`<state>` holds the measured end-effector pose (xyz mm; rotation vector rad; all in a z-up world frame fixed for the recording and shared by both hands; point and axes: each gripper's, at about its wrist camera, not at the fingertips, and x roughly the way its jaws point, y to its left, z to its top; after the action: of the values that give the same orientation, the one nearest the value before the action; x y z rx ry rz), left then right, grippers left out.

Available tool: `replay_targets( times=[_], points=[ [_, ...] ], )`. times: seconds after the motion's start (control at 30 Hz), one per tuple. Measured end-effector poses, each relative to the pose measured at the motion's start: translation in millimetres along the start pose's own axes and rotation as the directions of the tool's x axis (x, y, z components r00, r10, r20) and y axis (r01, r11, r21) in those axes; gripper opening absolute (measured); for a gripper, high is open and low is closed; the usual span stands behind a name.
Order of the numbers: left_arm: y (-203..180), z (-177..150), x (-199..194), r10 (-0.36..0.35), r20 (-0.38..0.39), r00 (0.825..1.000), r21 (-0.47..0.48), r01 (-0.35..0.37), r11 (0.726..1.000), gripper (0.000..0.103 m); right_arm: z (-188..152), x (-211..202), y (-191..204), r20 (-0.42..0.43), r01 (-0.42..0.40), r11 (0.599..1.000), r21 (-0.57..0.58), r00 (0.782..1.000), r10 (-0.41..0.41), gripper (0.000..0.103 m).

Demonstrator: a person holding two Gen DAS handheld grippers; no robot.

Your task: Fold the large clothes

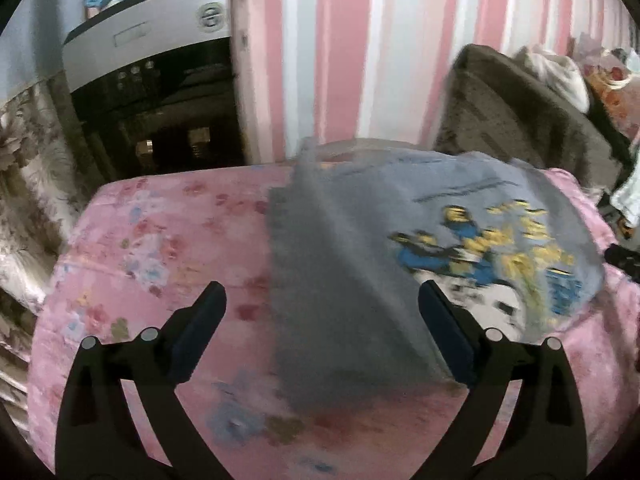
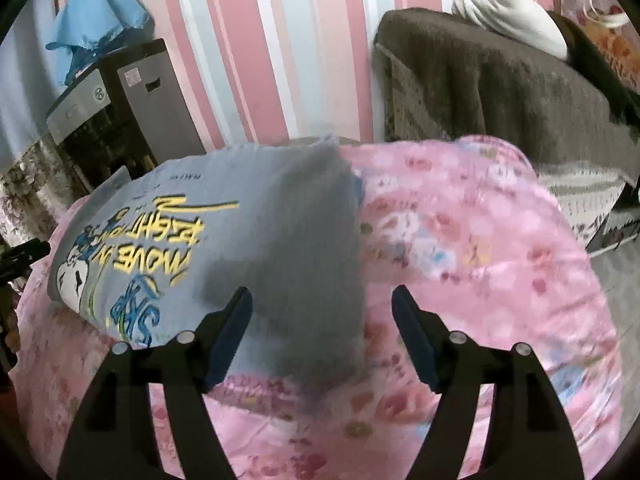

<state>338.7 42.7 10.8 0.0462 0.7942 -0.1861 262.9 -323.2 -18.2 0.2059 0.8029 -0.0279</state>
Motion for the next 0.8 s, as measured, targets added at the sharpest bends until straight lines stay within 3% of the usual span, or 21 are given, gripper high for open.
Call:
replay_targets(
  times=[0.43,0.8],
  points=[
    [-118,-7,16,-0.039,-0.021,0.999,0.053,0.04,0.998,0.098,-21,-8,7,0.029,0.011,0.994,0.113,0.999,-0.014,0.073],
    [-155,0,36,-0.05,-0.033,0.998,0.054,0.052,0.997,0.087,-31,-7,17,0.033,0.005,0.992,0.126,0.999,-0.009,0.074]
  ],
)
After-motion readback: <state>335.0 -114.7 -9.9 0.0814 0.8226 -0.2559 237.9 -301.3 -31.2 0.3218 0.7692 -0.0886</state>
